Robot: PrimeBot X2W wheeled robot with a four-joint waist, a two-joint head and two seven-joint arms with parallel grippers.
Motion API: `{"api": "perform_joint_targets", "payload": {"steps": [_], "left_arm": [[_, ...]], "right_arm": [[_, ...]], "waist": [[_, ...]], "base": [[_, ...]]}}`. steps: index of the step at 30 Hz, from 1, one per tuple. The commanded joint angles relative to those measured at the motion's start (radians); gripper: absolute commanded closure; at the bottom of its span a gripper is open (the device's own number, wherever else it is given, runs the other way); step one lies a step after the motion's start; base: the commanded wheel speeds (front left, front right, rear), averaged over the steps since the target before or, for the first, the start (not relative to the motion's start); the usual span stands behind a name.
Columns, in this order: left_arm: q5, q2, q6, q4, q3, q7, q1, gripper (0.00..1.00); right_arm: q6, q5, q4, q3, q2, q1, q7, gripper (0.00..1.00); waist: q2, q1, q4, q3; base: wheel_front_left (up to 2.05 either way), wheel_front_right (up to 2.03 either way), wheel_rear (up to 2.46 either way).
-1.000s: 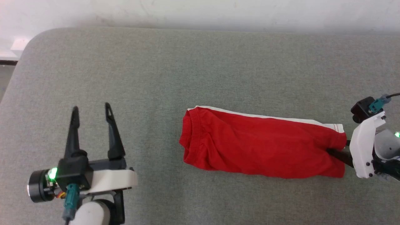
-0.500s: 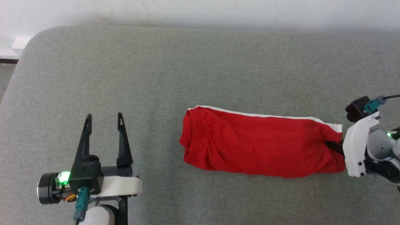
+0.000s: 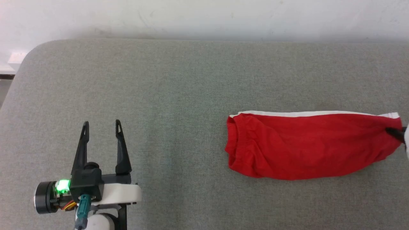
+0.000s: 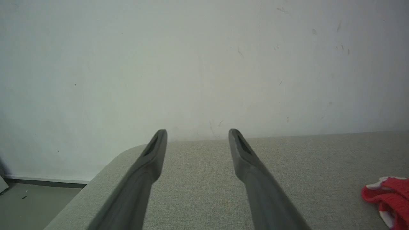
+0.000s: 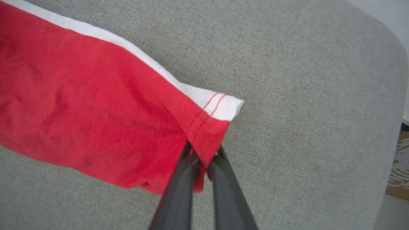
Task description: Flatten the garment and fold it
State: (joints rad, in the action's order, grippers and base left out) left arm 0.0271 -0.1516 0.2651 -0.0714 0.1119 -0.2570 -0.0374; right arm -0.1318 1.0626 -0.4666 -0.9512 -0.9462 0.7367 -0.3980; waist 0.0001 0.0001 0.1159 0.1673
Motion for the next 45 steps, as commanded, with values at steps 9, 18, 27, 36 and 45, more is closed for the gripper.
{"api": "perform_joint_targets", "payload": {"steps": [9, 18, 27, 36, 45], "left_arm": [[-0.022, 0.008, -0.005, 0.01, 0.0, -0.005, 0.018, 0.0], [-0.027, 0.027, -0.002, 0.001, 0.029, -0.005, -0.024, 0.0], [-0.024, 0.049, 0.0, -0.003, 0.065, -0.005, -0.08, 0.0], [-0.017, 0.07, 0.003, 0.004, 0.093, -0.005, -0.123, 0.0], [-0.012, 0.066, 0.005, 0.032, 0.073, -0.005, -0.095, 0.0]], "right_arm": [[0.001, -0.01, 0.255, 0.035, -0.06, 0.012, -0.051, 1.0], [0.001, -0.081, 0.515, -0.004, 0.041, 0.078, -0.154, 1.0], [0.001, -0.146, 0.432, -0.105, 0.244, 0.215, -0.222, 1.0], [0.001, -0.16, 0.201, -0.257, 0.355, 0.251, -0.222, 1.0], [0.001, -0.161, 0.193, -0.303, 0.344, 0.258, -0.077, 0.0]], "waist": [[-0.0001, -0.0001, 0.001, 0.01], [-0.0001, -0.0001, 0.036, 0.057], [-0.0001, -0.0001, 0.085, 0.118], [-0.0001, -0.0001, 0.127, 0.165], [-0.0001, -0.0001, 0.09, 0.122]], "base": [[0.0, 0.0, 0.0], [0.0, 0.0, 0.0], [0.0, 0.0, 0.0], [0.0, 0.0, 0.0], [0.0, 0.0, 0.0]]}}
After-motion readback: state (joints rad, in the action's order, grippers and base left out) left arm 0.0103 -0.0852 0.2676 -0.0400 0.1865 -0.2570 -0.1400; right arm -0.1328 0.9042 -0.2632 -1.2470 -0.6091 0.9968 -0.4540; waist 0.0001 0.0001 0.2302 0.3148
